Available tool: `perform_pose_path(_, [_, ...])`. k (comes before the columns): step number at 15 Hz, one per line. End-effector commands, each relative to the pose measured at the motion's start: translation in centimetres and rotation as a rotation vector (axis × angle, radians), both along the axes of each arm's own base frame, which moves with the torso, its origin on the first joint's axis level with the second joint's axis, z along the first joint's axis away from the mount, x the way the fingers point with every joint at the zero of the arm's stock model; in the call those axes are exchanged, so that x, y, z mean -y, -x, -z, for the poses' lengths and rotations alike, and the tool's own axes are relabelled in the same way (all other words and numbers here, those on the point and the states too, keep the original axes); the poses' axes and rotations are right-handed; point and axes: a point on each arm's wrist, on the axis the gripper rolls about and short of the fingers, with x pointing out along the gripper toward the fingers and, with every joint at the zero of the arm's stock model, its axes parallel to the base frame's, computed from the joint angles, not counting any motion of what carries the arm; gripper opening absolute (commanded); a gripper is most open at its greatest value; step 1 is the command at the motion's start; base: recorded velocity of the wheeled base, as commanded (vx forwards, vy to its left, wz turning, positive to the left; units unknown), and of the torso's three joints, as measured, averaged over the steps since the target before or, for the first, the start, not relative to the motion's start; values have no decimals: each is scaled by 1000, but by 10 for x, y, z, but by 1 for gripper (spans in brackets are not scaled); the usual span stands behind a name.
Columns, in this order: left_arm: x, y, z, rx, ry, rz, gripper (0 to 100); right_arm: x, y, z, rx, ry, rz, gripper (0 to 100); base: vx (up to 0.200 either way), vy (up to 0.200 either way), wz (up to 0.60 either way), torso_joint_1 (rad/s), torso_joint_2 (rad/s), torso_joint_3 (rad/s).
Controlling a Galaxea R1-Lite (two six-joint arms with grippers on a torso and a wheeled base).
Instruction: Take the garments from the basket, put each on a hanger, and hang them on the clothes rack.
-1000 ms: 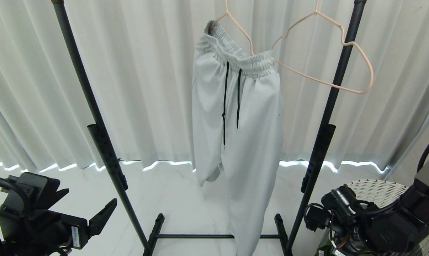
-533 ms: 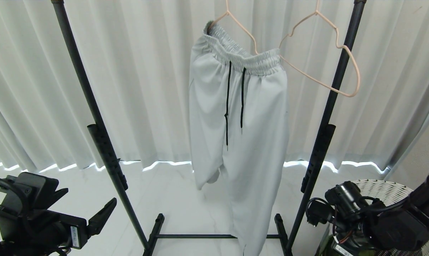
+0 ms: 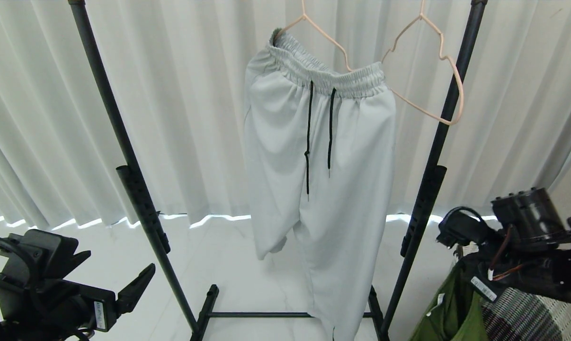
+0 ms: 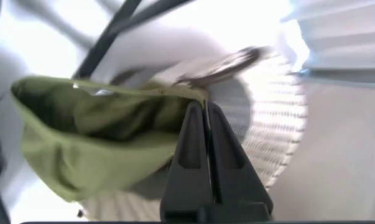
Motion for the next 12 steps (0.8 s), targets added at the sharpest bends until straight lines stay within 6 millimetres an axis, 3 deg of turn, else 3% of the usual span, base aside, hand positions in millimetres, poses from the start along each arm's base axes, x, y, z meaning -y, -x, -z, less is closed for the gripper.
perform_pose_path(1, [2, 1, 0, 2, 2, 15, 100, 14, 18, -44, 171, -78, 25, 0, 0, 0, 0, 0, 0, 0])
perform_pose_path(3, [5, 6, 0, 7, 9, 41, 100, 24, 29, -72, 286, -127, 44, 0, 0, 0, 0, 0, 0, 0])
perform_pose_path(7, [4, 11, 2, 10, 3, 46, 100, 28, 38, -98, 385, -171, 47, 0, 0, 0, 0, 0, 0, 0])
perform_pose_path(12, [3, 13, -1, 33, 11, 42, 100, 27, 37, -109, 419, -186, 44, 0, -200, 0, 0, 1, 2, 0])
